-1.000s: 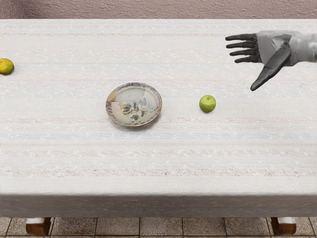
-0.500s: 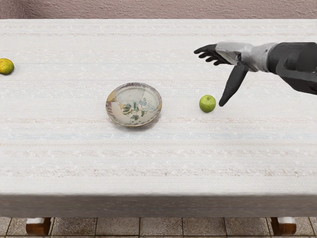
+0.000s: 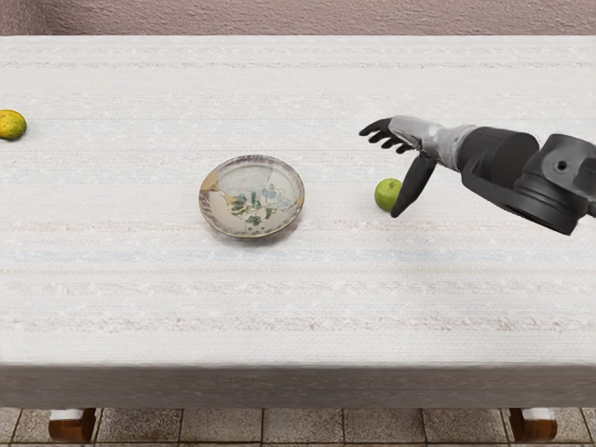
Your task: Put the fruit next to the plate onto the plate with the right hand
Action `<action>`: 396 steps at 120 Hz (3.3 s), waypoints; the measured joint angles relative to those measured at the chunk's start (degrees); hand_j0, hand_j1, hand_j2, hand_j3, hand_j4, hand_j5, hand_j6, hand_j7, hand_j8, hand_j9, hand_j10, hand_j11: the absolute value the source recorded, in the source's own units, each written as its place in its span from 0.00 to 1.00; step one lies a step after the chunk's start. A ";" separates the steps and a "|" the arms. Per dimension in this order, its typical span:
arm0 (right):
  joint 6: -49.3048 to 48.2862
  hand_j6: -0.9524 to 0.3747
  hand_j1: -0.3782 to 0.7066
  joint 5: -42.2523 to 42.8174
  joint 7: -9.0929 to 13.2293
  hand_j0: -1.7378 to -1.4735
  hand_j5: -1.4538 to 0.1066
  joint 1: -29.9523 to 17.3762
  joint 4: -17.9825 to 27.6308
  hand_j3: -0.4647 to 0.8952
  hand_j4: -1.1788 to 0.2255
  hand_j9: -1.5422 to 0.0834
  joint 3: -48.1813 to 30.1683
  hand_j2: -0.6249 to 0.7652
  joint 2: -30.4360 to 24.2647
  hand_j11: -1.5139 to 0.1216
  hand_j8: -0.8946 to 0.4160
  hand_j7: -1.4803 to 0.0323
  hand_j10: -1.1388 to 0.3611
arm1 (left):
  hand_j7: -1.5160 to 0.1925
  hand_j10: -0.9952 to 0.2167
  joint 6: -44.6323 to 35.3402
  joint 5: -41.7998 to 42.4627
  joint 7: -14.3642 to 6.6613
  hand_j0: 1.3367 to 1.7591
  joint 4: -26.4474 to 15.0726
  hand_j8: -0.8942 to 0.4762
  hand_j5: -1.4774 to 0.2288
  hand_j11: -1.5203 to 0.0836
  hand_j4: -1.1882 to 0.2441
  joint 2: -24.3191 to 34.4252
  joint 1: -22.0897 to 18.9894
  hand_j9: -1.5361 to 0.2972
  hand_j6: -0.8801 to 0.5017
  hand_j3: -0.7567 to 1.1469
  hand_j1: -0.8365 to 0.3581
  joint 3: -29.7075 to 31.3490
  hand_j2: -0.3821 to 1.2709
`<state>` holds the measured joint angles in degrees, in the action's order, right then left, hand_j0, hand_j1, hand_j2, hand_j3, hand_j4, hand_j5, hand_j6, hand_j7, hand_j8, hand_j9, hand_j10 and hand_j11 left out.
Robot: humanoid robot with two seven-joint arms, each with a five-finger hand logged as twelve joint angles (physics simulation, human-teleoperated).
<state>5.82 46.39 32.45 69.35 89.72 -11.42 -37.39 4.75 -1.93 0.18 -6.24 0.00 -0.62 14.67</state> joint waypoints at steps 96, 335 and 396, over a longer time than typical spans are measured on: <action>13.72 0.52 0.32 5.91 -0.01 0.30 0.71 -2.25 -10.79 0.34 0.65 0.74 9.41 0.41 9.98 0.72 0.48 0.75 0.58 | 0.70 0.62 0.00 0.00 0.00 0.76 0.00 0.47 0.68 0.75 0.66 0.00 0.00 0.66 0.46 0.40 0.75 0.00 0.26; 6.25 0.46 0.41 -2.20 2.55 0.30 0.65 4.00 -19.79 0.34 0.59 0.67 14.22 0.40 16.00 0.65 0.43 0.68 0.53 | 0.70 0.62 0.00 0.00 0.00 0.76 0.00 0.47 0.68 0.75 0.66 0.00 0.00 0.66 0.46 0.40 0.75 0.00 0.26; 7.15 0.39 0.48 -0.44 2.55 0.30 0.61 2.45 -22.05 0.34 0.51 0.61 15.38 0.40 16.77 0.59 0.35 0.62 0.47 | 0.70 0.62 0.00 0.00 0.00 0.76 0.00 0.47 0.68 0.75 0.66 0.00 0.00 0.66 0.46 0.40 0.75 0.00 0.26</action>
<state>12.98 45.95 35.01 71.80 67.67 3.96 -20.62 4.75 -1.94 0.18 -6.24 0.00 -0.62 14.67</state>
